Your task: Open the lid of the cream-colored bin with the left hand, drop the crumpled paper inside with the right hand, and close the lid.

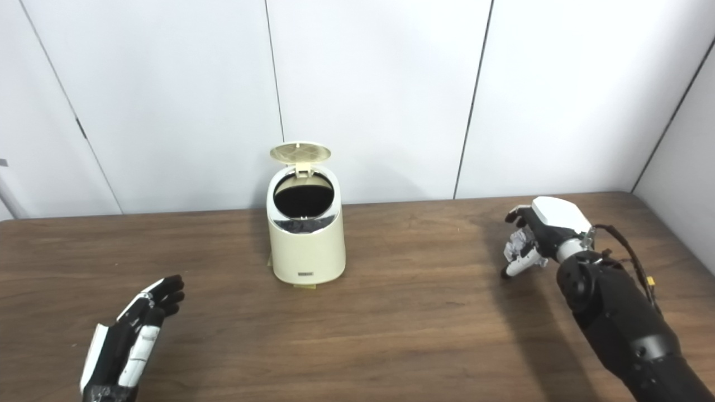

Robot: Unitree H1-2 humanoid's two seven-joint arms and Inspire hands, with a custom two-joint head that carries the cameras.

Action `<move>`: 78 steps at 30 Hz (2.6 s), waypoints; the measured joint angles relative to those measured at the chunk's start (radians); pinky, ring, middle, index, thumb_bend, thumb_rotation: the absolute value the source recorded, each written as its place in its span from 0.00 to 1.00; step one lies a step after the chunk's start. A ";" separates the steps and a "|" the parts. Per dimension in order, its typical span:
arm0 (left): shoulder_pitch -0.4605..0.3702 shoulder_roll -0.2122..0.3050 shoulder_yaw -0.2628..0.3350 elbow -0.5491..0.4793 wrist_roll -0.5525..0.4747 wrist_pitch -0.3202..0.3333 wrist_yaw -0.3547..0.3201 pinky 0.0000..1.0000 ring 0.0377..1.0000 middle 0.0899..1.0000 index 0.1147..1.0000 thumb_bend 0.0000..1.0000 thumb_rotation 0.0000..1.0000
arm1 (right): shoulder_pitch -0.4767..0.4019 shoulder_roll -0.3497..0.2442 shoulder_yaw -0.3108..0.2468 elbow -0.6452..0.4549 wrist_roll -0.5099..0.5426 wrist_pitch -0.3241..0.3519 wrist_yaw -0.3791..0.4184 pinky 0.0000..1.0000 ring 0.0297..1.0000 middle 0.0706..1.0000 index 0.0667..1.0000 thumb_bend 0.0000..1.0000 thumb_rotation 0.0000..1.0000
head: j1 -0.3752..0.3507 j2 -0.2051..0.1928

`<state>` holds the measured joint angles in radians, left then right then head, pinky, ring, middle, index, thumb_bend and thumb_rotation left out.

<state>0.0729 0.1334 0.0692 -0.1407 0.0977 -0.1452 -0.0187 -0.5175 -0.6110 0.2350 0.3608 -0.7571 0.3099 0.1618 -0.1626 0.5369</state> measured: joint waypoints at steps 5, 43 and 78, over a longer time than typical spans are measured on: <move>0.001 0.001 -0.001 -0.002 0.000 0.001 0.000 0.82 0.81 0.82 0.84 0.72 0.86 | 0.001 0.000 0.001 -0.004 -0.003 0.003 -0.005 0.68 0.70 0.68 0.68 0.81 0.00 | -0.002 0.002; 0.007 0.004 -0.001 -0.010 0.002 0.007 0.002 0.80 0.80 0.81 0.83 0.74 0.86 | -0.081 -0.054 0.097 0.112 -0.072 0.042 0.056 0.75 0.82 0.82 0.74 0.90 0.31 | -0.002 0.005; 0.007 0.004 -0.002 -0.010 0.014 0.008 0.006 0.83 0.81 0.82 0.83 0.71 0.86 | -0.080 -0.064 0.102 0.125 -0.027 0.040 0.058 0.76 0.80 0.82 0.77 0.89 0.31 | 0.002 -0.002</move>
<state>0.0801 0.1369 0.0673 -0.1508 0.1112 -0.1367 -0.0131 -0.5973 -0.6752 0.3365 0.4862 -0.7840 0.3501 0.2200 -0.1611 0.5354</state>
